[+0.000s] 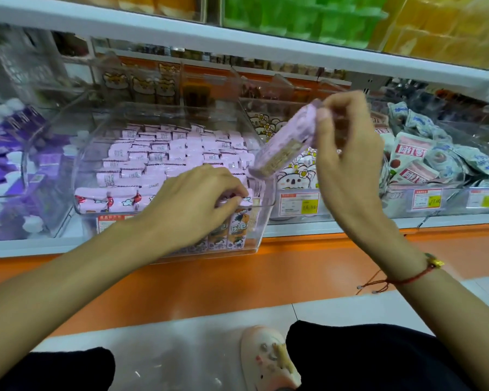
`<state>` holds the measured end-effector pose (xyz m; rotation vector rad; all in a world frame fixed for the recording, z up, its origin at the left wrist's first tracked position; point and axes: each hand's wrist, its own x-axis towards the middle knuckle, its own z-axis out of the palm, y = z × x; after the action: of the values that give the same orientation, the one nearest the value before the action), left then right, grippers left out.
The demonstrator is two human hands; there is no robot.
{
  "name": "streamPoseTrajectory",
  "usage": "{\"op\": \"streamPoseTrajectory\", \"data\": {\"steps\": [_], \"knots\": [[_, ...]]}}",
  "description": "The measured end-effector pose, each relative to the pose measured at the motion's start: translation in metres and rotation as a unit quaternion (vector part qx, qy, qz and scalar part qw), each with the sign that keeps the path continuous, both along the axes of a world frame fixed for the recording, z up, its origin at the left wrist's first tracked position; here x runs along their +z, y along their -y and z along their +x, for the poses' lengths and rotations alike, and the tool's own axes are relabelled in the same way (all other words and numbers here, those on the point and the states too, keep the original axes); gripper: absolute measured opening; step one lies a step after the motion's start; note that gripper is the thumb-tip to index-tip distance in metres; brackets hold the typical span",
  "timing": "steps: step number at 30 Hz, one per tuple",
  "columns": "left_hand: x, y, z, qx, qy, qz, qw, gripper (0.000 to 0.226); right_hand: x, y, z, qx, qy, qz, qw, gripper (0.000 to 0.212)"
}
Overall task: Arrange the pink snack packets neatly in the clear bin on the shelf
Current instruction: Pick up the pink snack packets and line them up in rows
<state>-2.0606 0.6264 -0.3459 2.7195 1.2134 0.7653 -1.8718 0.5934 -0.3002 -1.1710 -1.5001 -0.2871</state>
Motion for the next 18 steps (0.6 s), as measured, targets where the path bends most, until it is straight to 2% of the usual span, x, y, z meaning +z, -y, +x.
{"op": "streamPoseTrajectory", "data": {"steps": [2,3,4,6,7,9,11,13,14,15,17,18], "knots": [[-0.003,0.001,0.0,0.004,0.025,-0.018,1.0,0.022,0.002,0.002,0.007,0.004,-0.098,-0.007,0.995,0.009],[-0.004,0.002,-0.001,0.009,0.054,-0.027,0.998,0.028,0.001,0.003,0.01,0.015,-0.164,-0.044,0.985,0.01],[-0.004,0.003,-0.001,0.011,0.091,-0.031,0.995,0.039,-0.001,0.002,0.012,0.035,-0.242,-0.096,0.965,0.012],[-0.002,0.007,0.0,-0.013,0.161,-0.012,0.987,0.062,-0.006,0.001,0.012,0.097,-0.387,-0.214,0.892,0.015],[0.002,0.009,0.001,-0.041,0.184,0.003,0.982,0.068,-0.009,0.0,0.01,0.124,-0.426,-0.259,0.858,0.019],[0.007,0.013,0.002,-0.099,0.209,0.029,0.972,0.065,-0.015,0.0,0.005,0.169,-0.458,-0.311,0.815,0.022],[0.009,0.016,0.003,-0.133,0.22,0.055,0.965,0.05,-0.018,0.0,-0.001,0.205,-0.465,-0.347,0.789,0.024],[0.011,0.021,0.005,-0.136,0.279,0.014,0.95,0.035,-0.017,0.001,-0.003,0.222,-0.455,-0.392,0.768,0.025],[0.013,0.022,0.006,-0.124,0.336,-0.039,0.933,0.032,-0.016,0.001,-0.003,0.211,-0.437,-0.412,0.771,0.024],[0.014,0.023,0.007,-0.106,0.397,-0.095,0.907,0.03,-0.015,0.001,-0.001,0.185,-0.398,-0.423,0.792,0.025],[0.015,0.021,0.008,-0.052,0.489,-0.189,0.85,0.025,-0.013,0.002,0.003,0.117,-0.295,-0.39,0.864,0.022],[0.014,0.02,0.008,-0.02,0.508,-0.216,0.834,0.028,-0.011,0.004,0.004,0.096,-0.248,-0.347,0.899,0.017]]}}
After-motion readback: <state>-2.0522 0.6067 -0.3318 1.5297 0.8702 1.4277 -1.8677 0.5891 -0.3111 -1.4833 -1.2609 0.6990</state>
